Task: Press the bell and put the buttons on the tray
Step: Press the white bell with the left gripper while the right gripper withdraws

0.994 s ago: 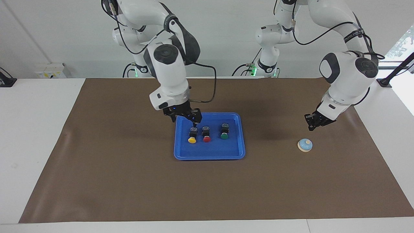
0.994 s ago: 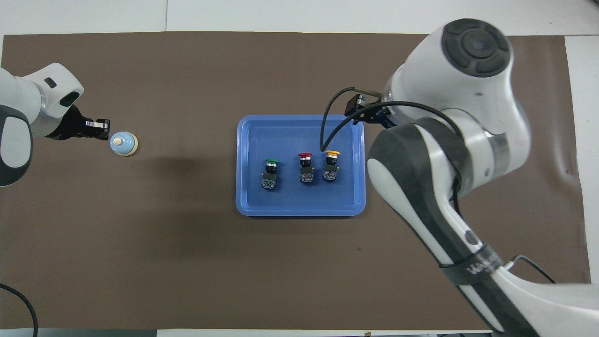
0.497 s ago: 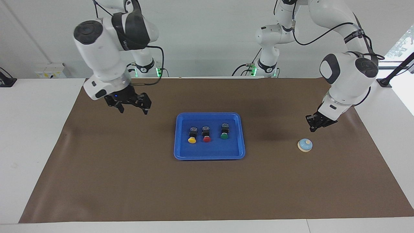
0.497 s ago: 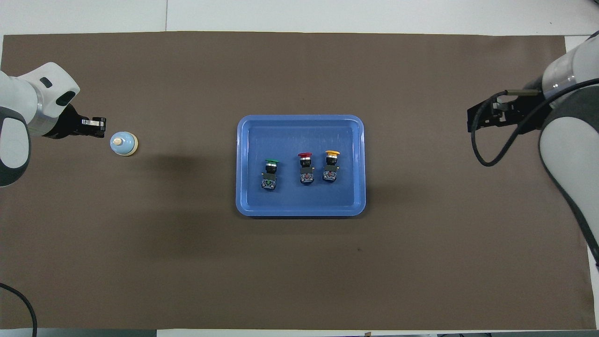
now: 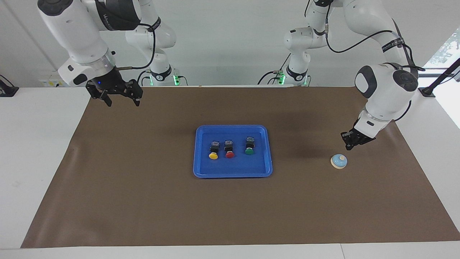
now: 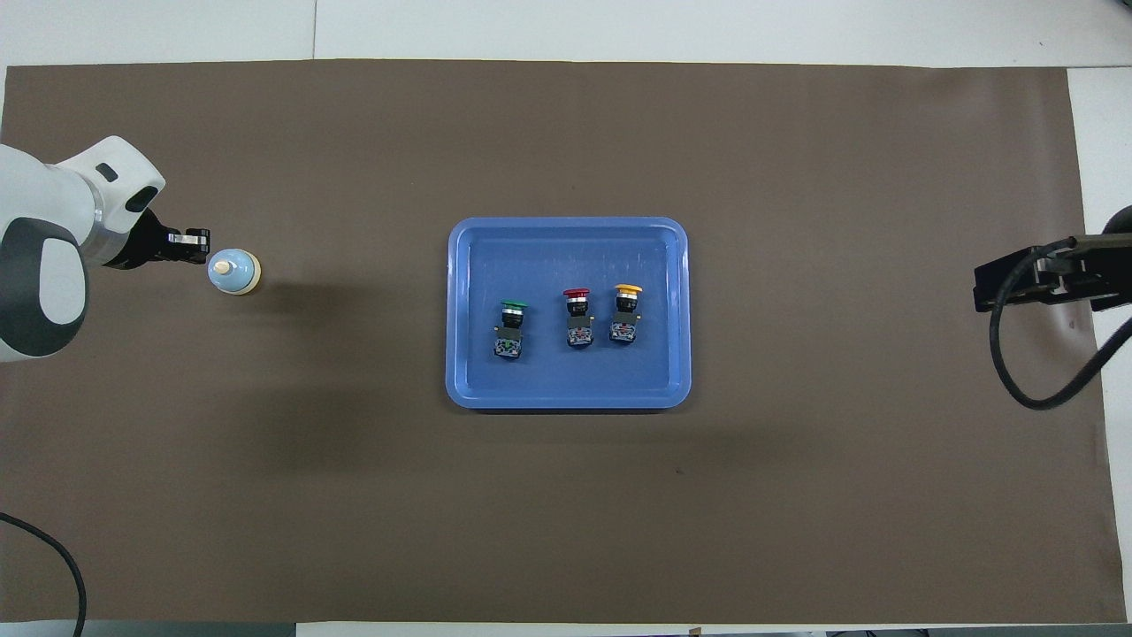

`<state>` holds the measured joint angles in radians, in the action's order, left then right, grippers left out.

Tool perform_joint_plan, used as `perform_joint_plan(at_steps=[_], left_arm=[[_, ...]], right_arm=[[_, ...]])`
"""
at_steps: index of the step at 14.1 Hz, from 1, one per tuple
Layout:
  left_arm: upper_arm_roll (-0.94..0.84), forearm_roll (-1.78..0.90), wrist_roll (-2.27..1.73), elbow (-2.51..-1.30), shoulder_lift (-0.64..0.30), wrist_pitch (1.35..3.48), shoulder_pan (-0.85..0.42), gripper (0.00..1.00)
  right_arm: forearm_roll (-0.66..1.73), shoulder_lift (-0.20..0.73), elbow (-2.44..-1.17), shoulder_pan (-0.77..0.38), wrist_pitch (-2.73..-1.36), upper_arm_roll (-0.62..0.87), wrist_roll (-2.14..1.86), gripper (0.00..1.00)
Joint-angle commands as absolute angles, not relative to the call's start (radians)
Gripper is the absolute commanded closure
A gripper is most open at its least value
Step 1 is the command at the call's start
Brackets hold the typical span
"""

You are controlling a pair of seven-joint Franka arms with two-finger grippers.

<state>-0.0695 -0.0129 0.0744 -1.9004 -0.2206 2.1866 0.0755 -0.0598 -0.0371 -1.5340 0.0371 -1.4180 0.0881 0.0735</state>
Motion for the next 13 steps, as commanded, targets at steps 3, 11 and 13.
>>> perform_joint_plan(at_steps=[3,11,13], left_arm=[[-0.075,0.014,0.063,-1.983,-0.216,2.287,0.086,1.0],[-0.075,0.014,0.06,-1.991,-0.287,2.359,0.087,1.0],[-0.075,0.015,0.06,-1.987,-0.29,2.362,0.087,1.0]], right_arm=[[-0.069,-0.055,-1.562,0.049,-1.437,0.078,0.04,0.0],[-0.018,-0.06,-1.572,0.069,-1.436,0.08,0.041,0.0],[-0.018,-0.063,-1.572,0.071,-1.434,0.08,0.043,0.0]])
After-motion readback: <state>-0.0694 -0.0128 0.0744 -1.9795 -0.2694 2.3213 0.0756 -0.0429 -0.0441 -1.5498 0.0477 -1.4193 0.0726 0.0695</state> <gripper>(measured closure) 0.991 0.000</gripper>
